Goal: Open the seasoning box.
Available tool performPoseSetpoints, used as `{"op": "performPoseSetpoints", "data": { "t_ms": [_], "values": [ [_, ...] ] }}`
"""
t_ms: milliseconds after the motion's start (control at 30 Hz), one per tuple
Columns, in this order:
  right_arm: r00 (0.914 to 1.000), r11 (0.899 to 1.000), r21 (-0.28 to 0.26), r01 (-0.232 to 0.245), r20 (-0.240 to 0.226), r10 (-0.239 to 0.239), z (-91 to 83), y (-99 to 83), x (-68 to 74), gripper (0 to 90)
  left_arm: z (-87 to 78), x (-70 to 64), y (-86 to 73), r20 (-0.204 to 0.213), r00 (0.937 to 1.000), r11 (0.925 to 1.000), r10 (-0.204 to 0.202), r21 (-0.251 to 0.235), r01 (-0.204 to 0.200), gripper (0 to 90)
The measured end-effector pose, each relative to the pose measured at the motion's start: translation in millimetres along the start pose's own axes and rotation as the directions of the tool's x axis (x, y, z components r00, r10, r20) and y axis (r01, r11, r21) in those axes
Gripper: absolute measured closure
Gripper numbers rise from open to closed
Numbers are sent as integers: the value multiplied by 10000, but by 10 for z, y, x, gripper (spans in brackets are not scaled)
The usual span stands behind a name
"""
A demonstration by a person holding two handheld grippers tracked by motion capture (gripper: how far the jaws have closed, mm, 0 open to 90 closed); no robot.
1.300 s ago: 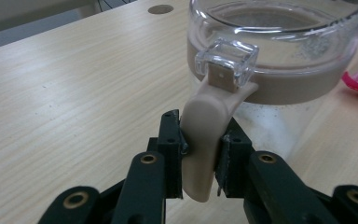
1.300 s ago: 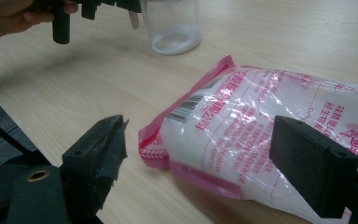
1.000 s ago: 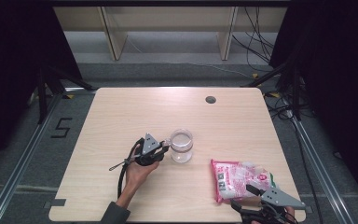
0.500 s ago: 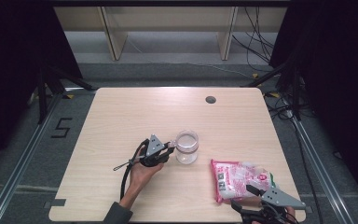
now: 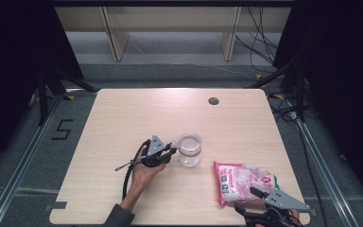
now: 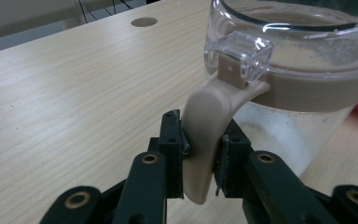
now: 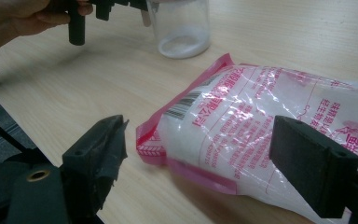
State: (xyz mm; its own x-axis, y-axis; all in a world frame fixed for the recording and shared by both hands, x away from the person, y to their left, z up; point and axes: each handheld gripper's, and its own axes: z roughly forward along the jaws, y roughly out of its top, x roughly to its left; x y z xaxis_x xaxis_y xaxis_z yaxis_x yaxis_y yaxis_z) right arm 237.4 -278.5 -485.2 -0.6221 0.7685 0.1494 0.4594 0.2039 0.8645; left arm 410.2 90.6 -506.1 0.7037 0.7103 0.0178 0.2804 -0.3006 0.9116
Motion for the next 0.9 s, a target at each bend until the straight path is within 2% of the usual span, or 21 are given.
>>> {"op": "performPoseSetpoints", "data": {
  "t_ms": [133,167,200,233,300,333,367,400,433,467,500,533,567,600,633,667,767,800,833,867,900],
  "values": [
    [10000,10000,-72,47,55,-47,6,-3,-7,195,-52,10,28,234,9997,10000,-77,21,77,635],
    [9995,9995,25,-302,53,302,-5,-9,16,195,-92,11,49,273,9996,9999,-87,127,84,597],
    [9995,9995,25,-302,53,302,-5,-9,16,195,-92,11,49,273,9996,9999,-87,127,84,568],
    [10000,9999,-145,71,70,-70,2,-8,-16,195,-117,9,60,332,9994,9998,-18,181,12,568],
    [10000,10000,-99,-9,73,10,1,-7,-11,194,-168,5,75,314,9994,9996,164,225,-172,511],
    [9994,9994,29,-338,44,338,-5,-7,19,195,-196,6,82,278,9994,9995,196,234,-203,497],
    [10000,10000,-70,-30,47,31,-2,-3,1,194,-224,11,89,274,9995,9996,171,240,-178,480],
    [10000,10000,-80,-32,-56,32,7,-1,1,195,-256,19,98,261,9995,9996,155,227,-161,464],
    [9997,9997,-157,205,93,-204,8,4,-10,193,-310,44,120,235,9996,9997,129,211,-134,432],
    [9997,9997,-157,205,93,-204,8,4,-10,193,-310,44,120,235,9996,9997,129,211,-134,428],
    [9998,9998,-10,-201,16,201,1,0,18,193,-347,51,131,228,9997,9999,-73,87,71,428],
    [10000,9997,-226,83,7,-83,16,5,-9,181,-382,65,142,241,9997,10000,-74,15,74,428],
    [10000,9997,-226,83,7,-83,16,5,-9,181,-402,66,149,301,9993,9998,-218,-42,220,428],
    [10000,9998,-153,94,16,-94,13,8,-11,172,-427,73,161,371,9989,9995,-293,-115,297,431],
    [9997,9997,-98,-227,-15,226,19,2,12,160,-452,77,179,468,9980,9988,-430,-198,440,439],
    [9998,9997,-113,-204,79,205,25,1,11,152,-478,93,206,696,9959,9980,-572,-235,589,502],
    [9999,9997,-223,-94,78,95,25,6,-10,151,-509,99,233,742,9955,9972,-585,-432,618,531],
    [9998,9995,-272,-186,119,189,26,10,-10,151,-527,100,251,689,9962,9970,-533,-528,570,572],
    [9996,9992,-314,-231,151,236,26,10,-12,151,-539,79,271,544,9975,9963,-444,-715,482,677],
    [9998,9993,-333,-165,128,170,27,8,-17,152,-545,66,281,337,9992,9957,-224,-885,254,709],
    [9998,9993,-333,-165,128,170,27,8,-17,152,-545,66,281,337,9992,9957,-224,-885,254,749]
  ]
}}
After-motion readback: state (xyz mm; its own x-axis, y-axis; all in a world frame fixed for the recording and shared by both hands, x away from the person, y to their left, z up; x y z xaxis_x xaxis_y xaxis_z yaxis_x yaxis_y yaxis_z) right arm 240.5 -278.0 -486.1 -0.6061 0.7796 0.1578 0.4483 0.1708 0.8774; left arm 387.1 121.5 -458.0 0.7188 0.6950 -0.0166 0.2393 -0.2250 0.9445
